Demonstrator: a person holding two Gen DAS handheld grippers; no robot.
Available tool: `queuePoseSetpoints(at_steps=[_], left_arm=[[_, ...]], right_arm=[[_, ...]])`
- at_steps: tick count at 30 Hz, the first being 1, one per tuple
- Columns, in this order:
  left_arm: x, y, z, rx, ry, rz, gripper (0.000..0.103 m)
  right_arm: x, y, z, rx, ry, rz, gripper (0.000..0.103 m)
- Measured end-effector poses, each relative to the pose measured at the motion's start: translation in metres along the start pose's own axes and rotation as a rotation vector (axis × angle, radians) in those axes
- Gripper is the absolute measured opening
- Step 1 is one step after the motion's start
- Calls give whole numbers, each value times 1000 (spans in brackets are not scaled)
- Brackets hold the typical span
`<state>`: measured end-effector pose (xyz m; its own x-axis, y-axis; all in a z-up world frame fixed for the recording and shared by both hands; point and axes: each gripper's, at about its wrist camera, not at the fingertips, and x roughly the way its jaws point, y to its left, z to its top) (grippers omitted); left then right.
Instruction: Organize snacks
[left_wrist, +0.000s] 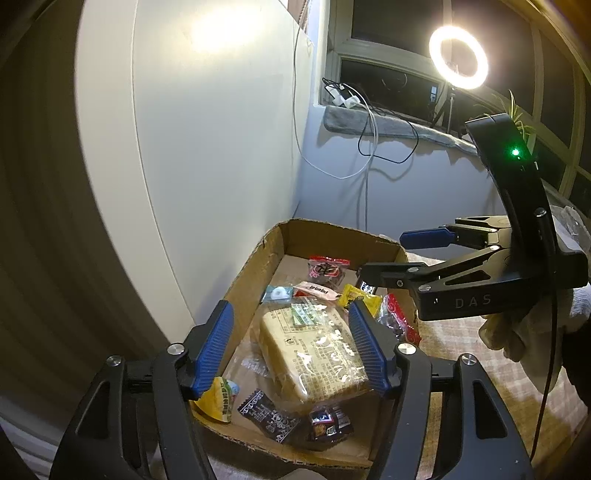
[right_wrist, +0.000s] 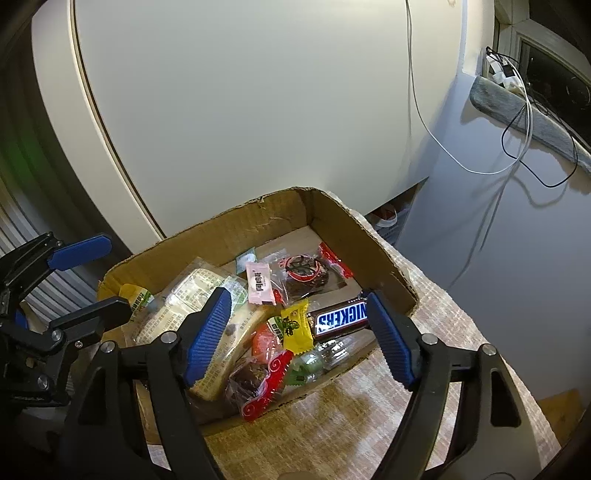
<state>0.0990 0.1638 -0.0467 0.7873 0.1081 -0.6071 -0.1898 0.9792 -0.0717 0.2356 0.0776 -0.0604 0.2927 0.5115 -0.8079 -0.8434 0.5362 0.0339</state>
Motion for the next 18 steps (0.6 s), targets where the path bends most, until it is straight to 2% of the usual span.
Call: queuePoseSetpoints(at_steps=[7, 18], left_arm=[[-3, 0, 0, -7, 2, 11, 75], [-12, -2, -3, -20, -2, 21, 76]], right_arm=[[-6, -2, -4, 20, -13, -6, 80], [-25, -4, -14, 67, -65, -27, 80]])
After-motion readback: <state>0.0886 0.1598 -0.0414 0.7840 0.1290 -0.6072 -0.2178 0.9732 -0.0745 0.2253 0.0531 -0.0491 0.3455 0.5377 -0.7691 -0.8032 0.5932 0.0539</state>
